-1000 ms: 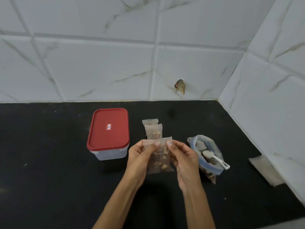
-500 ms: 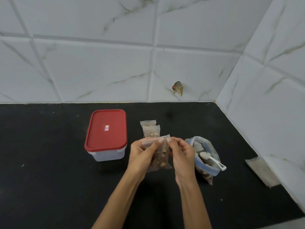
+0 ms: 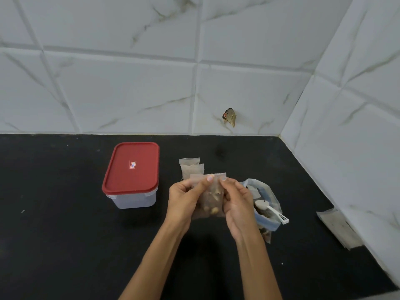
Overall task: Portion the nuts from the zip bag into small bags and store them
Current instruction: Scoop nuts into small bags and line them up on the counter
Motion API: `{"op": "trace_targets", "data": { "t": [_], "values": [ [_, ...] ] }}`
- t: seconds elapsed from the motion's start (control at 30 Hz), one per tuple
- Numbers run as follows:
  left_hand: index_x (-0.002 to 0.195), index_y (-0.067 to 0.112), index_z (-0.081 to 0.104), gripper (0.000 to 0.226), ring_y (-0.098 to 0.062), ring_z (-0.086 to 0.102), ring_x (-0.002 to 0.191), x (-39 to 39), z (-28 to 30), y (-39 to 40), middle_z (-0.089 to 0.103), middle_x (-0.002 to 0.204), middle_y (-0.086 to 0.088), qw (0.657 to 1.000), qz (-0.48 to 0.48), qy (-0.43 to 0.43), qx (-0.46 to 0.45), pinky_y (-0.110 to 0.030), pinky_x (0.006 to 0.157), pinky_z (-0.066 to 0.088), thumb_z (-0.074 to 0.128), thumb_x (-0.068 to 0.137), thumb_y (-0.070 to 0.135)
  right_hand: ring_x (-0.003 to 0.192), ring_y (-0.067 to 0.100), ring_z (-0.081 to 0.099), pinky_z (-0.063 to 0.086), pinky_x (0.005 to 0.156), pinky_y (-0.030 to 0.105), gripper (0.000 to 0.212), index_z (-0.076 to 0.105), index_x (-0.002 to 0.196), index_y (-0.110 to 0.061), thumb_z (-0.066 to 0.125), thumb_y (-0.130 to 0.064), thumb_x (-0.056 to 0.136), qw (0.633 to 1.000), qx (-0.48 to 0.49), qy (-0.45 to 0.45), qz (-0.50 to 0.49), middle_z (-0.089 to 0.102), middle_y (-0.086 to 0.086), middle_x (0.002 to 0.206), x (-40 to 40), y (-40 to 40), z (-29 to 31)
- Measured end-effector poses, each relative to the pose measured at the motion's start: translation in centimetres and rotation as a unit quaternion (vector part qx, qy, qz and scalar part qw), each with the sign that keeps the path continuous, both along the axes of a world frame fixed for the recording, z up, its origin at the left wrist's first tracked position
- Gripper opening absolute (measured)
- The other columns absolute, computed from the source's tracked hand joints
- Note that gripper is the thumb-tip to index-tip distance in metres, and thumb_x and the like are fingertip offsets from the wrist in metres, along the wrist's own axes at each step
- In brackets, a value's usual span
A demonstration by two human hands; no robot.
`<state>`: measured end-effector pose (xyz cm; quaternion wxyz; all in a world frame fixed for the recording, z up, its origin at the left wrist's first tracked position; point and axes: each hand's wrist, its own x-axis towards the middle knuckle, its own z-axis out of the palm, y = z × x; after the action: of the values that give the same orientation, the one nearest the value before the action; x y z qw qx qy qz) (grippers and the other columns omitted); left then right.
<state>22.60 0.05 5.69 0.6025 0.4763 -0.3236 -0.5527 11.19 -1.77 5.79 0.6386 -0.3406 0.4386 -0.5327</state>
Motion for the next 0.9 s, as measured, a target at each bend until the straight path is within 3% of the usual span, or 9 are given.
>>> {"op": "trace_targets", "data": {
  "t": [0.1,0.2,0.37,0.47,0.53,0.6,0.7,0.77,0.9],
  "values": [
    [0.082,0.007,0.075,0.020,-0.025,0.071,0.076,0.09,-0.13,-0.11,0.074,0.087,-0.017,0.999,0.022,0.047,-0.009,-0.036,0.067,0.060,0.069,0.078,0.026,0.068,0.013,0.063,0.054,0.066,0.030,0.013,0.062,0.078,-0.008,0.058,-0.013,0.089,0.998,-0.007,-0.048,-0.033,0.064,0.005,0.073,-0.77,-0.44,0.27],
    [0.080,0.009,0.074,0.015,-0.022,0.070,0.075,0.29,-0.30,-0.08,0.073,0.083,-0.013,0.997,0.049,0.059,-0.029,-0.033,0.068,0.059,0.061,0.087,0.010,0.065,0.011,0.063,0.055,0.059,0.025,0.017,0.059,0.074,-0.011,0.055,-0.010,0.091,0.997,-0.010,-0.073,-0.039,0.063,0.002,0.070,-1.21,-0.64,0.58],
    [0.086,0.007,0.071,0.012,-0.017,0.071,0.075,-0.15,0.08,0.40,0.074,0.081,-0.007,0.997,0.056,0.027,-0.050,-0.031,0.068,0.059,0.059,0.090,0.007,0.072,0.016,0.064,0.055,0.065,0.031,0.015,0.060,0.078,-0.009,0.054,-0.012,0.092,0.999,-0.016,-0.034,-0.019,0.063,0.008,0.075,-1.07,-0.67,0.35],
    [0.086,0.009,0.072,0.010,-0.018,0.071,0.079,-0.16,0.09,0.40,0.074,0.082,-0.005,0.996,0.073,-0.003,-0.047,-0.037,0.074,0.058,0.062,0.088,0.010,0.077,0.020,0.065,0.056,0.066,0.032,0.007,0.060,0.090,-0.004,0.056,-0.011,0.090,0.998,-0.018,-0.054,0.018,0.066,0.010,0.081,-1.13,-0.65,0.33],
    [0.085,0.010,0.072,0.010,-0.018,0.070,0.078,-0.19,-0.04,0.47,0.073,0.080,-0.004,0.996,0.079,-0.016,-0.042,-0.041,0.076,0.056,0.063,0.088,0.010,0.082,0.022,0.066,0.056,0.068,0.033,0.020,0.062,0.101,-0.002,0.066,-0.011,0.083,0.997,-0.024,-0.038,0.063,0.068,0.014,0.089,-1.19,-0.62,0.29],
    [0.084,0.010,0.072,0.010,-0.019,0.069,0.078,-0.24,-0.39,0.59,0.072,0.080,-0.004,0.996,0.083,-0.026,-0.036,-0.043,0.077,0.055,0.063,0.088,0.011,0.080,0.021,0.067,0.055,0.065,0.031,0.024,0.066,0.097,-0.003,0.072,-0.012,0.075,0.995,-0.040,-0.005,0.093,0.069,0.013,0.086,-0.97,-0.52,0.21],
    [0.083,0.009,0.072,0.009,-0.026,0.067,0.081,-0.21,-0.76,0.64,0.071,0.082,-0.010,0.995,0.089,-0.035,-0.030,-0.046,0.077,0.053,0.065,0.087,0.014,0.074,0.020,0.066,0.053,0.059,0.029,0.005,0.068,0.084,-0.005,0.067,-0.007,0.080,0.996,-0.043,0.022,0.079,0.069,0.011,0.076,-0.48,-0.52,-0.20],
    [0.080,0.010,0.072,0.009,-0.026,0.068,0.081,-0.17,-0.70,0.61,0.071,0.081,-0.010,0.995,0.087,-0.034,-0.035,-0.043,0.075,0.054,0.067,0.086,0.014,0.071,0.020,0.067,0.053,0.059,0.030,0.004,0.069,0.078,-0.007,0.066,-0.006,0.081,0.996,-0.045,0.023,0.072,0.070,0.010,0.073,-0.32,-0.68,-0.28],
    [0.078,0.013,0.072,0.008,-0.018,0.070,0.079,-0.03,-0.75,0.70,0.073,0.081,-0.006,0.994,0.076,-0.057,-0.045,-0.035,0.072,0.055,0.067,0.084,0.017,0.080,0.026,0.069,0.054,0.066,0.034,0.007,0.071,0.083,-0.003,0.069,-0.009,0.080,0.992,-0.063,0.053,0.091,0.071,0.016,0.080,-0.22,-0.93,-0.31]
  ]
}}
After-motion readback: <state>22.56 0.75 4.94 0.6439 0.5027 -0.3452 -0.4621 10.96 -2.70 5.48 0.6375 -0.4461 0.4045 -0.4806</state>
